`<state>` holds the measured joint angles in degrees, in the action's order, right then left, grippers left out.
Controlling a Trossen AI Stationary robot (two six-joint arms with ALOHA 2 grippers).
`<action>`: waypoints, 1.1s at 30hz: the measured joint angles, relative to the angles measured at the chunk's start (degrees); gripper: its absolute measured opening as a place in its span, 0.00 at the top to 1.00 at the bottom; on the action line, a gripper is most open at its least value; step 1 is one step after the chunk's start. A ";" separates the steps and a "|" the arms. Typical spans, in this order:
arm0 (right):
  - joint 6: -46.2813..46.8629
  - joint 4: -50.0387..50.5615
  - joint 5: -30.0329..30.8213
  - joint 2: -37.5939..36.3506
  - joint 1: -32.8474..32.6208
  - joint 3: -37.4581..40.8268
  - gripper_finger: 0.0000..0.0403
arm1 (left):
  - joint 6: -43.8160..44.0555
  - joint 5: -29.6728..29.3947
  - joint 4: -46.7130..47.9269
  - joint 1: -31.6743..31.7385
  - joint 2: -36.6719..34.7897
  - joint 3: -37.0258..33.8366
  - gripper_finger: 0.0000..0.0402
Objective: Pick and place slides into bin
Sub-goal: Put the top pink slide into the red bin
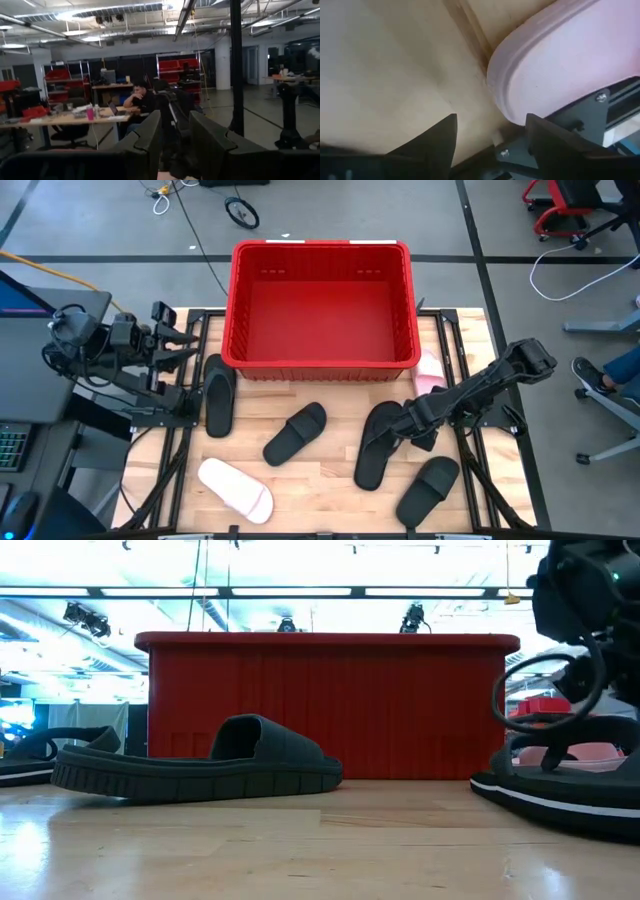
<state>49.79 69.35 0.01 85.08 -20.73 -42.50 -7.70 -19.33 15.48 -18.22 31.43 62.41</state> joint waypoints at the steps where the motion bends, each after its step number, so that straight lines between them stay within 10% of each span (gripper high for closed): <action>1: -0.46 -1.21 0.00 0.00 0.00 0.70 0.40 | 0.00 0.00 -0.08 0.02 0.17 0.02 0.73; 15: 0.92 -8.84 4.26 -0.09 -0.07 5.31 0.55 | 0.07 0.00 -0.12 0.04 3.27 0.00 0.73; 24: 5.17 -9.08 2.08 -0.04 -0.02 5.09 0.95 | 0.14 0.00 -0.18 0.04 4.78 0.00 0.73; 33: 8.82 -6.54 -2.05 -1.07 -3.46 -5.32 0.98 | 2.71 0.02 -0.18 0.04 5.70 0.00 0.73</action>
<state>58.61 62.81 -2.04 84.01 -24.19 -47.82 -4.99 -19.31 15.30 -18.17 37.12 62.41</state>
